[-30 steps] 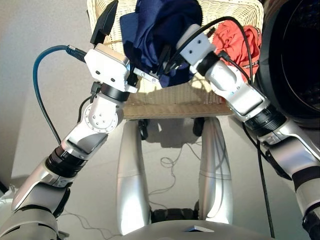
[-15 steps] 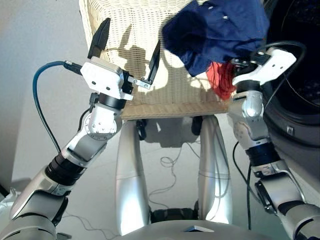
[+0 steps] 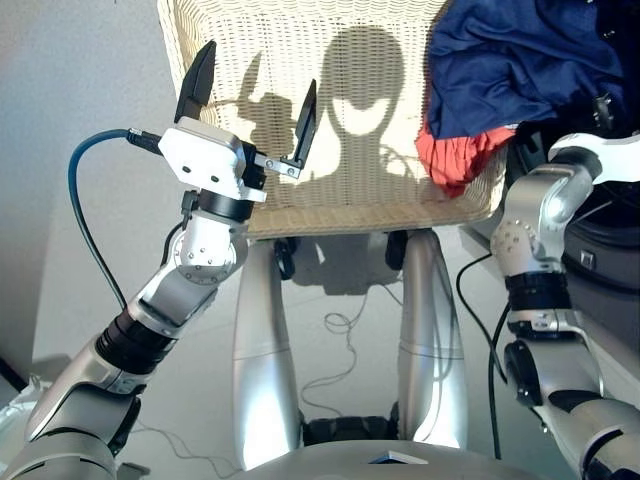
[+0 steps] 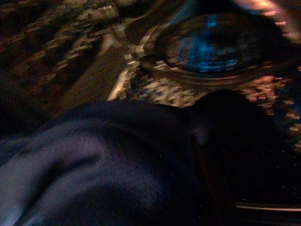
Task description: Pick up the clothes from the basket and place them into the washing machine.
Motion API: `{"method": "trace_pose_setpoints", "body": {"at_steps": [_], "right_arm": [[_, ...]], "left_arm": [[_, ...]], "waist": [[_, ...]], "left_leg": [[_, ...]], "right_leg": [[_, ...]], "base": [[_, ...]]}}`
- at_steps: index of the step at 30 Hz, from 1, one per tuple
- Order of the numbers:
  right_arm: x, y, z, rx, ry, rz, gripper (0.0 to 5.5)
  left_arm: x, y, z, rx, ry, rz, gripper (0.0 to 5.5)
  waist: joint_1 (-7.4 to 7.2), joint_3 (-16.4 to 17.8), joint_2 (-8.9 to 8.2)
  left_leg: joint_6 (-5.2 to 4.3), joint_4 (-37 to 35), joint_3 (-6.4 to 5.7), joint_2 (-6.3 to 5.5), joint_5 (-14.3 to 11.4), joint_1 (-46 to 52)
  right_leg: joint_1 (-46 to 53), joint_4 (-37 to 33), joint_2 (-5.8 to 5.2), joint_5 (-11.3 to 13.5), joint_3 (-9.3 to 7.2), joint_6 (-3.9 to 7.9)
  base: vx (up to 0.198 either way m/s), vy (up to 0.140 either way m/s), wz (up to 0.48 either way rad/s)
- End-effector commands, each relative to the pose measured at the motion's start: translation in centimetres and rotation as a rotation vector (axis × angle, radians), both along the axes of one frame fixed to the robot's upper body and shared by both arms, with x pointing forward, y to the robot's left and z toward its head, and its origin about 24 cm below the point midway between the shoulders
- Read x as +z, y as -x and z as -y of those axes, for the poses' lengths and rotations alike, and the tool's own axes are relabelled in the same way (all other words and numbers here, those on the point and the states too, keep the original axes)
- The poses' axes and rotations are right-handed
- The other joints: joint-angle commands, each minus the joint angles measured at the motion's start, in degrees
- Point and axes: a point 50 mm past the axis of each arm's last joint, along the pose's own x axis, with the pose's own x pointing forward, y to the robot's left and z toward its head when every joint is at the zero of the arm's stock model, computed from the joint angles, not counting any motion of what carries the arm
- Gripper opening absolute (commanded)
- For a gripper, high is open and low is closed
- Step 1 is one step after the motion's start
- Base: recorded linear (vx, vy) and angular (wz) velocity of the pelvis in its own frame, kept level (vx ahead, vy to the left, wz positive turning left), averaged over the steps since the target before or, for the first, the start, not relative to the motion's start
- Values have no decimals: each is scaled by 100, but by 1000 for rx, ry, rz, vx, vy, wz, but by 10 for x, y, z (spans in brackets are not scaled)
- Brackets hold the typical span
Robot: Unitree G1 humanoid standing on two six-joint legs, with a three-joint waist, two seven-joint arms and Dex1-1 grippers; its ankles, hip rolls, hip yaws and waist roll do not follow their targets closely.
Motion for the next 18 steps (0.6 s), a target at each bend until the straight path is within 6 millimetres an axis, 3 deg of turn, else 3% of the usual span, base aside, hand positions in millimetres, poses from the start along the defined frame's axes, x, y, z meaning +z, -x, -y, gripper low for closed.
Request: {"method": "trace_pose_setpoints", "body": {"at_steps": [1,10,18], "right_arm": [[40,27,44,-195,-30,182,0],[66,31,98,-383,-97,49,0],[64,42,143,-464,-260,-68,0]], "left_arm": [[25,29,10,-127,106,144,550],[30,30,12,-124,107,167,550],[26,27,13,-106,104,134,550]], "waist": [[-272,-90,301],[-204,-90,248],[-187,-90,205]], "left_leg": [[26,-587,8,-66,576,-65],[34,-564,-61,-102,642,-151],[27,-436,-100,-120,558,-169]], "right_leg": [[294,-141,88,-332,155,520],[245,-125,62,-235,132,540],[235,25,43,-285,129,560]], "base": [[0,0,0],[0,0,0],[0,0,0]]}}
